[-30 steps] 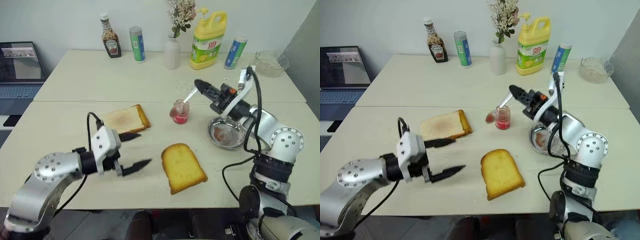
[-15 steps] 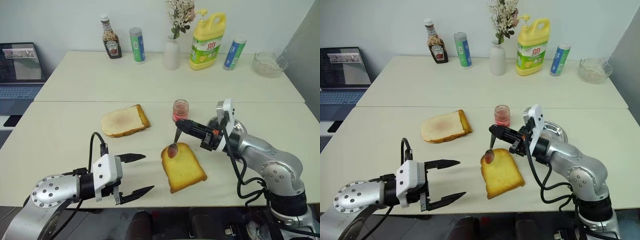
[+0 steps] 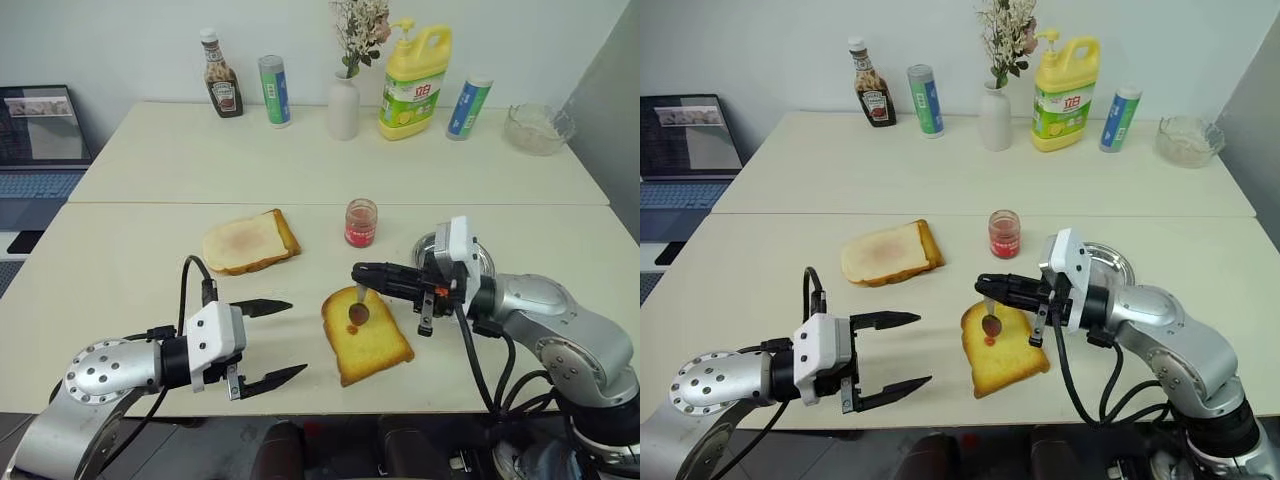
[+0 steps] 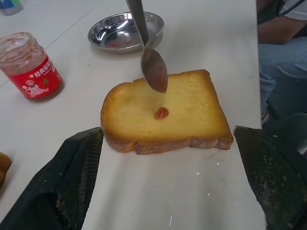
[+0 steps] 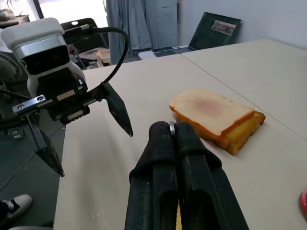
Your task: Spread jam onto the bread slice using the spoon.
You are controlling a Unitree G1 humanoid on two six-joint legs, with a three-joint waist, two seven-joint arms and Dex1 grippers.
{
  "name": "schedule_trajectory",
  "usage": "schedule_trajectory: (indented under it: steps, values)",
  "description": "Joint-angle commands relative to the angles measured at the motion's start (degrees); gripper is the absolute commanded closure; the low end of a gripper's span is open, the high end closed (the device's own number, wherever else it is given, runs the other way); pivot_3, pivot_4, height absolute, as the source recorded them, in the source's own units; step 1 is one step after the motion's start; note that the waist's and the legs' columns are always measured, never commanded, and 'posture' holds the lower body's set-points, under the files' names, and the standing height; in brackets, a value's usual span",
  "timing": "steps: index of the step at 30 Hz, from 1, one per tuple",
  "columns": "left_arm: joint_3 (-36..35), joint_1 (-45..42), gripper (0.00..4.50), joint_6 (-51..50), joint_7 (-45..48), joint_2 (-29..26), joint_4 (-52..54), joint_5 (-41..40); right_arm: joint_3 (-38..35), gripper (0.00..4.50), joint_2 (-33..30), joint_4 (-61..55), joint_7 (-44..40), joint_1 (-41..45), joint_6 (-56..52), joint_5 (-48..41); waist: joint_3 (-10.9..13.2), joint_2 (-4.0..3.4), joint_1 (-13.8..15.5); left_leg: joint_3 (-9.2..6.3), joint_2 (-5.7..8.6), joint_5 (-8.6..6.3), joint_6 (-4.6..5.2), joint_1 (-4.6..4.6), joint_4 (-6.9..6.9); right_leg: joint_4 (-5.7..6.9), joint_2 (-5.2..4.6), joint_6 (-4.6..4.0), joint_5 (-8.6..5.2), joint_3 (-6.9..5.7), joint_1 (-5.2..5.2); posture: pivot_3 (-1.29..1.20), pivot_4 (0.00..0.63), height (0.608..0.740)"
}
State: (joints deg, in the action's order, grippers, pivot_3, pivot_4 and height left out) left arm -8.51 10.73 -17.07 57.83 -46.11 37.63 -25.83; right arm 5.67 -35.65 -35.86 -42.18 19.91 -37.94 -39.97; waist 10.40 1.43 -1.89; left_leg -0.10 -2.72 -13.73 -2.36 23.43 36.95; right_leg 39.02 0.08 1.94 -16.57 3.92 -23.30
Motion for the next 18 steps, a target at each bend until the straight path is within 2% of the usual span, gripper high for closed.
schedule_trajectory:
  steps: [1,11,18]
  values:
    - [0.6,-1.0,0.0,1.0,0.1,-0.6,0.6,0.3,-1.5,4.47,-1.2,-3.2,-1.8,1.2,1.7,-0.3,0.0,0.0,0.0,0.0,0.0,0.0,0.0,0.0,0.0,0.0,0.0,0.0,0.0,0.0,0.0,0.0,0.15,0.74]
    - [2.3,-3.2,0.0,1.1,0.0,-0.3,0.0,1.0,0.1,4.47,-3.2,-2.8,-5.5,1.4,8.3,6.6,0.0,0.0,0.0,-0.01,0.0,0.0,0.0,-0.01,0.01,0.01,0.01,0.0,0.0,-0.01,0.01,0.0,0.15,0.74]
    - [2.6,-3.8,0.0,1.2,0.1,-0.4,-0.3,1.1,0.0,4.47,-3.1,-2.6,-7.0,1.5,9.7,7.9,0.0,0.01,0.0,-0.01,0.0,0.0,0.0,-0.02,0.01,0.02,0.0,0.0,0.01,-0.01,0.02,0.0,0.15,0.74]
